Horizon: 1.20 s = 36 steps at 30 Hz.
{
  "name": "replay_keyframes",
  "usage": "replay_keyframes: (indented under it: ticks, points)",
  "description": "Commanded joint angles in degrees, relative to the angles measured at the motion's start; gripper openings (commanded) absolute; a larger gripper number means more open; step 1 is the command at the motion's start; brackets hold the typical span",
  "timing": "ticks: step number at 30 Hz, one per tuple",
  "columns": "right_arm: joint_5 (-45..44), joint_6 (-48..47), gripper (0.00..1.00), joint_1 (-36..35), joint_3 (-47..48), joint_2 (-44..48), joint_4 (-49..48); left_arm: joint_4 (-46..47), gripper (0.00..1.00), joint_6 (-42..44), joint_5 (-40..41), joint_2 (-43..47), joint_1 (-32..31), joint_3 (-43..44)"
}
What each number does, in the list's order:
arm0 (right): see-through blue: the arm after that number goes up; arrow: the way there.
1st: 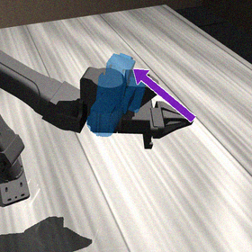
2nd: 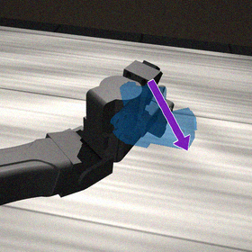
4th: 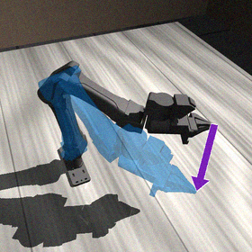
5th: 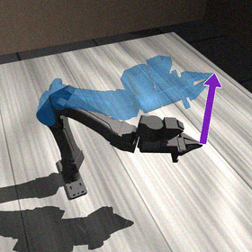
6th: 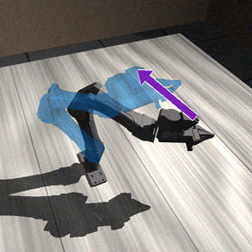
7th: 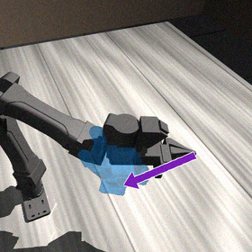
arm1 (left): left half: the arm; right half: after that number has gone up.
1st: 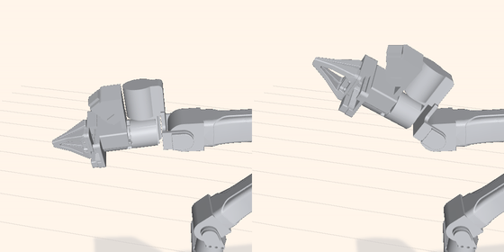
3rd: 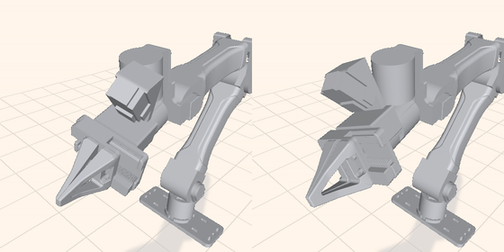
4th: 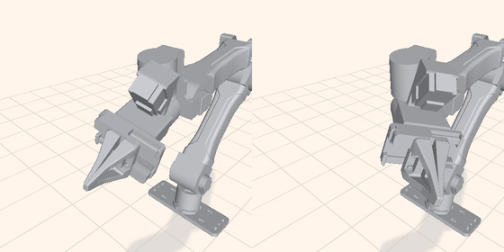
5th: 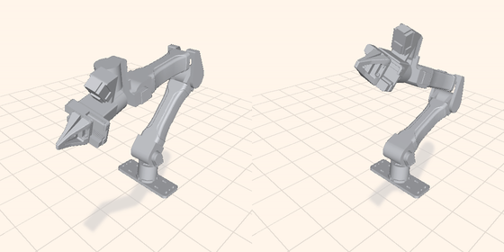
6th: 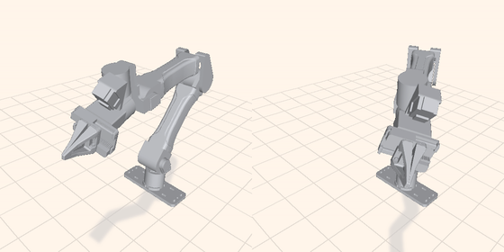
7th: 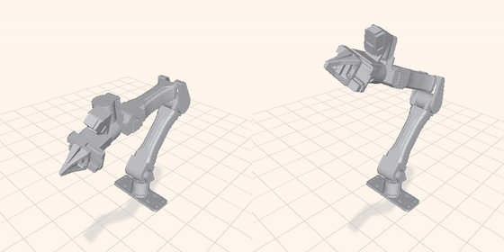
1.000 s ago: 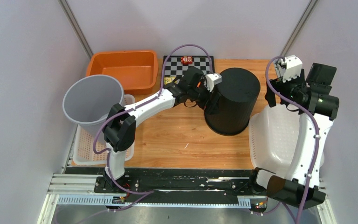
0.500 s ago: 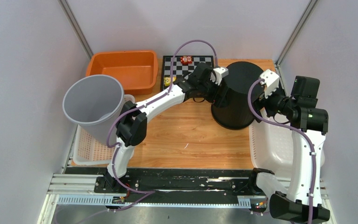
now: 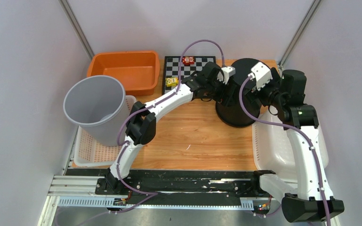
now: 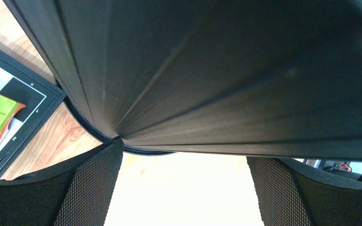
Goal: Turn the large container upside down
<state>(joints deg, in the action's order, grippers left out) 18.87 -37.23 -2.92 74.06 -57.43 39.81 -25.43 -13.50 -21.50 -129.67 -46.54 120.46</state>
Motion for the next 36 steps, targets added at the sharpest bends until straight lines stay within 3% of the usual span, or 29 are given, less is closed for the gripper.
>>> replay_keyframes:
  ticks: [1,10,19,28,36]
  points:
    - [-8.5,2.8,0.95,-1.1,-0.1,-2.0,-6.9,1.9,1.00,-1.0,-2.5,-3.7,-0.3,4.3]
    - [-16.8,7.8,0.95,-1.2,1.0,-8.9,-13.5,4.7,1.00,-3.6,-8.4,-8.9,-0.2,11.2]
    - [-28.7,14.2,0.95,-0.2,3.0,-18.0,-20.2,7.9,1.00,-7.0,-13.8,-7.9,1.6,9.0]
    - [-31.3,20.2,0.95,3.8,11.9,-28.8,-20.5,5.6,1.00,-4.2,-16.6,-1.8,4.7,3.5]
    - [-34.0,21.2,0.94,6.1,17.9,-35.2,-20.7,-1.7,1.00,4.9,-15.0,10.9,7.8,-5.7]
